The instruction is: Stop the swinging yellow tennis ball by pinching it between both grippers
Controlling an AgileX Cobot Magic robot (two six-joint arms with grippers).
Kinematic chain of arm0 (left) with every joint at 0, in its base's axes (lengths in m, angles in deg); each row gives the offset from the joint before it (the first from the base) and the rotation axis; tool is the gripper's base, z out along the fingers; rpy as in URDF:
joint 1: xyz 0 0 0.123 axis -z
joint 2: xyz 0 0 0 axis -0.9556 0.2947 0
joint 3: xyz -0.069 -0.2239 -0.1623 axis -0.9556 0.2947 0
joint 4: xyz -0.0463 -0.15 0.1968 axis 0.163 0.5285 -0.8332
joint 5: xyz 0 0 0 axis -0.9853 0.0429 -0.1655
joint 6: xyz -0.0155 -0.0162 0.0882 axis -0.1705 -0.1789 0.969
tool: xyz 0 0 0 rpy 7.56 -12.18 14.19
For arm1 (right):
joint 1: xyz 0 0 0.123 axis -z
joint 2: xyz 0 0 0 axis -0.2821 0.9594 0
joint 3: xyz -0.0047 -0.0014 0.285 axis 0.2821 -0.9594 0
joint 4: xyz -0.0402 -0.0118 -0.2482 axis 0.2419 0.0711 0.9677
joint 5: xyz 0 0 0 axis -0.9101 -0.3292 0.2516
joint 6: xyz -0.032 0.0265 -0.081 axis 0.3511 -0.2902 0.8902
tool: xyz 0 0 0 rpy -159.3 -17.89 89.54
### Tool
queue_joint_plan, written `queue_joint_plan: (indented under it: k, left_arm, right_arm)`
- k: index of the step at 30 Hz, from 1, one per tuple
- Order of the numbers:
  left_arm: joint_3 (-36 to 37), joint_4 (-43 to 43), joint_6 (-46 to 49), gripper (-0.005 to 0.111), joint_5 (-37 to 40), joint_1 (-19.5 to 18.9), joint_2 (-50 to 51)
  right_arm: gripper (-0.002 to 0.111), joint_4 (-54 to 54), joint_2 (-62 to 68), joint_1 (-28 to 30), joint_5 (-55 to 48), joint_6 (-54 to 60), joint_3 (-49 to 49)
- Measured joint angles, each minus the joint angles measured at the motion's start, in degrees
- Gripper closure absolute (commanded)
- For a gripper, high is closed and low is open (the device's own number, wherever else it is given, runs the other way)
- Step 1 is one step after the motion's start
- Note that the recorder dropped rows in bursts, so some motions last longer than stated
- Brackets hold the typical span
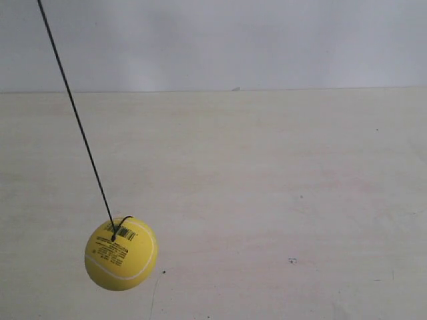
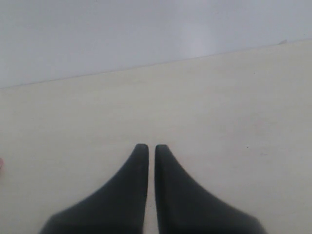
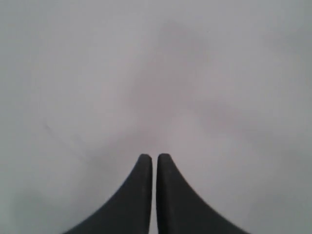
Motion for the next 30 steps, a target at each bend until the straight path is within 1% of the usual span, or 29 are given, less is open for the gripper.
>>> queue_joint_plan:
  k: [2, 5, 7, 9, 15, 18, 27, 30]
  left_arm:
    - [0.0, 0.0, 0.0, 0.102, 0.0, 0.0, 0.0]
    - [0.0, 0.0, 0.0, 0.102, 0.0, 0.0, 0.0]
    - [0.0, 0.0, 0.0, 0.102, 0.0, 0.0, 0.0]
    - [0.0, 0.0, 0.0, 0.102, 0.0, 0.0, 0.0]
    - [0.0, 0.0, 0.0, 0.102, 0.0, 0.0, 0.0]
    - [0.0, 0.0, 0.0, 0.102, 0.0, 0.0, 0.0]
    - [0.0, 0.0, 0.0, 0.102, 0.0, 0.0, 0.0]
    - [0.0, 0.0, 0.0, 0.102, 0.0, 0.0, 0.0]
  right_arm:
    - [0.108, -1.5, 0.0, 0.0, 1.8, -7.4, 0.0]
    - [0.108, -5.9, 1.6, 0.0, 3.8, -11.7, 0.0]
    - [0.108, -9.9, 3.9, 0.0, 4.5, -12.7, 0.0]
    - [0.108, -11.6, 6.1, 0.0, 5.5, -13.0, 0.0]
    - [0.108, -8.9, 8.5, 0.0, 7.4, -11.1, -0.5]
    - [0.108, -8.5, 8.6, 0.0, 8.0, -11.6, -2.8]
    - [0.108, -8.5, 8.6, 0.0, 15.3, -12.1, -15.4]
    - [0.108, -8.5, 8.7, 0.0, 15.5, -12.0, -19.0]
